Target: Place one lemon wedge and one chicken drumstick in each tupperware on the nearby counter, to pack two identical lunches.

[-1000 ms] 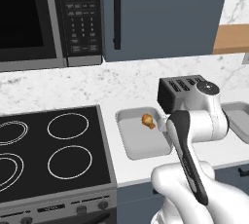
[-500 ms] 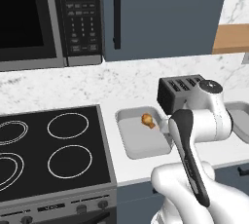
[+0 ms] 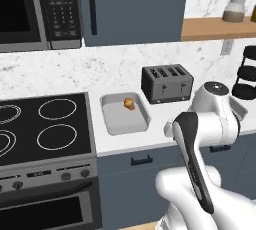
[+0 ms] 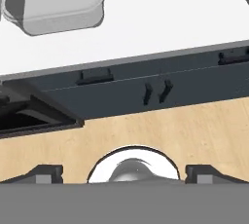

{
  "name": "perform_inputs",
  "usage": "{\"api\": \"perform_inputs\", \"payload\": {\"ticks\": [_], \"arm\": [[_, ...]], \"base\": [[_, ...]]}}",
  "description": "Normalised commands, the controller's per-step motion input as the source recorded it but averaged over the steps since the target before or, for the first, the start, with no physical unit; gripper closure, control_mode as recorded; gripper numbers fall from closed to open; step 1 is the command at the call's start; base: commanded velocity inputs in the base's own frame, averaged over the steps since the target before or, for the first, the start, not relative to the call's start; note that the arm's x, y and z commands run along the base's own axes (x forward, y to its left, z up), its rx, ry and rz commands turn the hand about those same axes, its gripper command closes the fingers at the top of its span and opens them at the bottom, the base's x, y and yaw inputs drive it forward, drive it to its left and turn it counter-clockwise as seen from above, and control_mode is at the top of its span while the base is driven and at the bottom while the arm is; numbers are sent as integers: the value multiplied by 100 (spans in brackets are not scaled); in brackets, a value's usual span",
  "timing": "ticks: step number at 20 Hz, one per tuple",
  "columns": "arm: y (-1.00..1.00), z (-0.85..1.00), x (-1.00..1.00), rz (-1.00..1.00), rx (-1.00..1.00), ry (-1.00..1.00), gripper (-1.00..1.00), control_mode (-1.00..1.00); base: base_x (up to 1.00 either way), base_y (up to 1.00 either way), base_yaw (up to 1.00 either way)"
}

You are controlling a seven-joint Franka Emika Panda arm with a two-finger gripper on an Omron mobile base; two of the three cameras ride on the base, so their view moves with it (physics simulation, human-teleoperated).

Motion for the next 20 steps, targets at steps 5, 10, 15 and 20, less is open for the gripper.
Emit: {"api": "perform_inputs", "payload": {"ticks": [5,10,15,20], "arm": [[0,0,0,0,0,0,-100,100],[0,0,0,0,0,0,-100,100],[0,0,0,0,0,0,-100,100],[0,0,0,0,0,0,-100,100]], "base": [[-38,-100,-9],[-7,-100,-11],[-28,-100,-1],[-5,-100,-3]]}}
